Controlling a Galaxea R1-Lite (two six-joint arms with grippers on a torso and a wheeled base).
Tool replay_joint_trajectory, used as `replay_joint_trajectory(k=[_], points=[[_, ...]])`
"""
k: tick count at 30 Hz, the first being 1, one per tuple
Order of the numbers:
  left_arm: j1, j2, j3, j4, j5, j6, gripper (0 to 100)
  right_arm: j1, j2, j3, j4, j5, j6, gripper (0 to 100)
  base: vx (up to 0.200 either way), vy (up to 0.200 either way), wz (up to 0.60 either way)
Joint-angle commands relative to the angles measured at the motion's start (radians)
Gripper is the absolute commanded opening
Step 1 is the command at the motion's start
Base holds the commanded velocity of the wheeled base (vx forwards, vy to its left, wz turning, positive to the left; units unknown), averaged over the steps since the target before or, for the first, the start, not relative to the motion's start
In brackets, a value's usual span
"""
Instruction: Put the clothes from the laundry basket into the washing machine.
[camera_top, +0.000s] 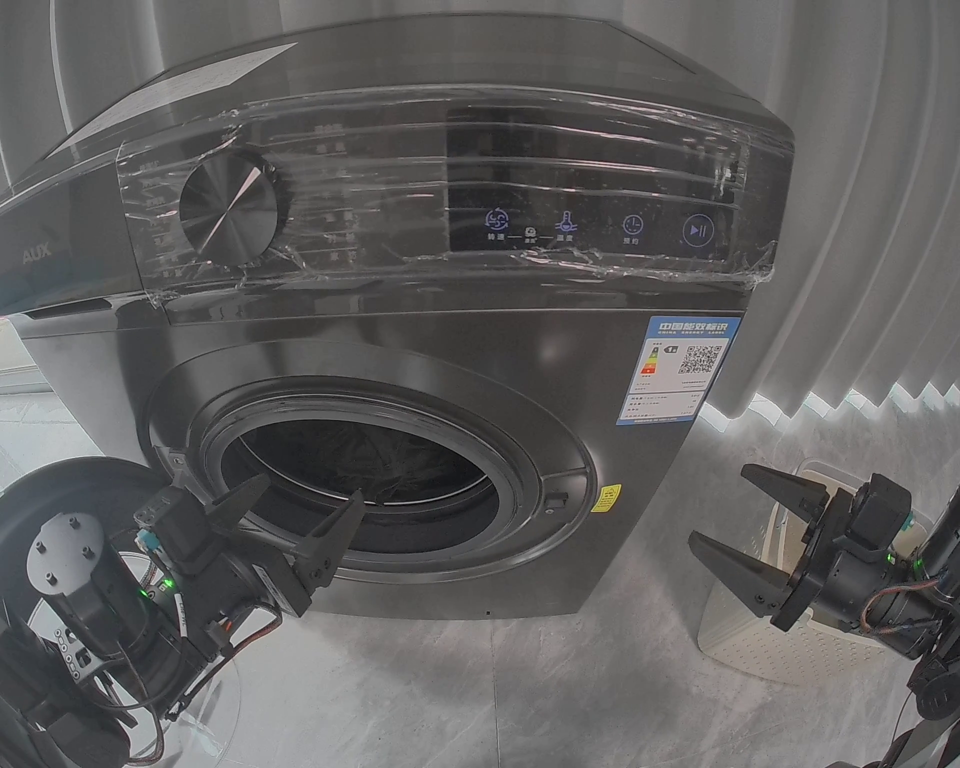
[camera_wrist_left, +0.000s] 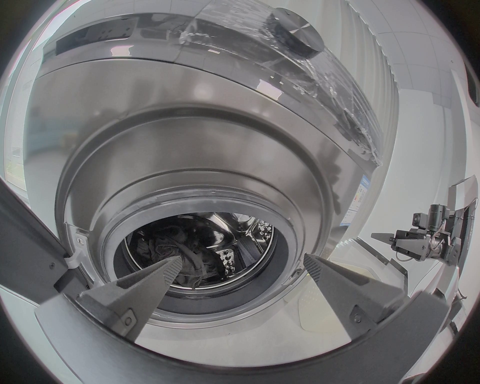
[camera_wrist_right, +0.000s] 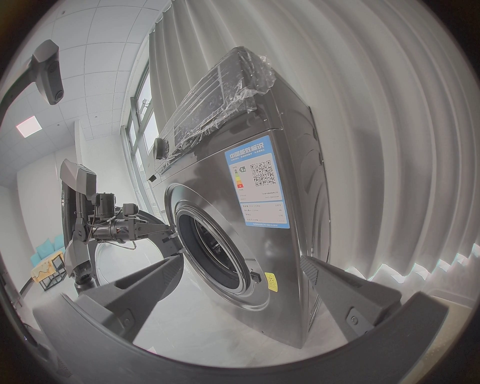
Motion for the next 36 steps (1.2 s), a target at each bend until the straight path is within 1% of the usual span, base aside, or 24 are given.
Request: replay_joint_trajectory(k=[1, 6, 14, 16, 19, 21, 23, 25, 26, 28, 29, 30, 31, 33, 34, 36], points=[[0.001, 0.009, 0.001, 0.000, 0.000, -0.001, 100, 0.002, 0.005, -0.001, -0.001, 0.000, 0.000, 100, 0.000, -0.200, 0.00], [0.001, 0.009, 0.001, 0.000, 0.000, -0.005, 100, 0.002, 0.004, -0.001, -0.001, 0.000, 0.000, 100, 0.000, 0.000, 0.00], [0.000, 0.007, 0.005, 0.000, 0.000, 0.001, 100, 0.001, 0.004, -0.002, -0.001, 0.000, 0.000, 100, 0.000, 0.000, 0.00], [0.000, 0.004, 0.011, 0.000, 0.008, 0.006, 100, 0.001, 0.002, -0.010, -0.001, 0.000, -0.002, 100, 0.000, 0.000, 0.00], [0.006, -0.025, 0.030, -0.002, 0.026, 0.045, 100, -0.006, -0.015, -0.016, -0.002, -0.003, -0.003, 100, -0.200, 0.000, 0.00], [0.006, -0.077, 0.048, 0.000, 0.038, 0.065, 100, -0.015, -0.054, -0.010, -0.001, -0.006, -0.014, 100, -0.200, 0.000, 0.00], [0.001, -0.148, 0.090, 0.000, 0.040, 0.075, 100, -0.027, -0.113, 0.001, -0.001, -0.010, -0.014, 100, -0.200, 0.000, 0.00], [-0.002, -0.229, 0.102, 0.014, 0.046, 0.088, 100, -0.059, -0.183, 0.030, 0.001, -0.015, -0.017, 100, -0.200, 0.000, 0.00], [0.001, -0.273, 0.102, 0.027, 0.045, 0.093, 100, -0.087, -0.223, 0.053, 0.001, -0.015, -0.020, 100, 0.000, 0.000, 0.00], [0.012, -0.370, 0.102, 0.061, 0.043, 0.093, 100, -0.130, -0.283, 0.061, 0.018, -0.014, -0.028, 100, 0.000, 0.000, 0.00], [0.014, -0.378, 0.102, 0.066, 0.043, 0.093, 100, -0.133, -0.288, 0.061, 0.021, -0.014, -0.028, 100, 0.000, 0.000, 0.00], [0.023, -0.464, 0.102, 0.129, 0.037, 0.110, 100, -0.177, -0.340, 0.061, 0.053, -0.010, -0.029, 100, 0.000, 0.000, 0.00], [0.027, -0.510, 0.102, 0.179, 0.034, 0.125, 100, -0.194, -0.380, 0.061, 0.078, -0.010, -0.029, 100, 0.000, 0.000, 0.00], [0.029, -0.609, 0.102, 0.297, 0.028, 0.161, 100, -0.208, -0.455, 0.061, 0.162, -0.015, -0.035, 100, 0.000, 0.000, 0.00], [0.032, -0.665, 0.102, 0.374, 0.028, 0.174, 100, -0.211, -0.499, 0.061, 0.226, -0.017, -0.049, 100, 0.000, 0.000, 0.00], [0.040, -0.712, 0.102, 0.455, 0.031, 0.176, 100, -0.219, -0.547, 0.061, 0.292, -0.015, -0.072, 100, 0.000, 0.000, 0.00]])
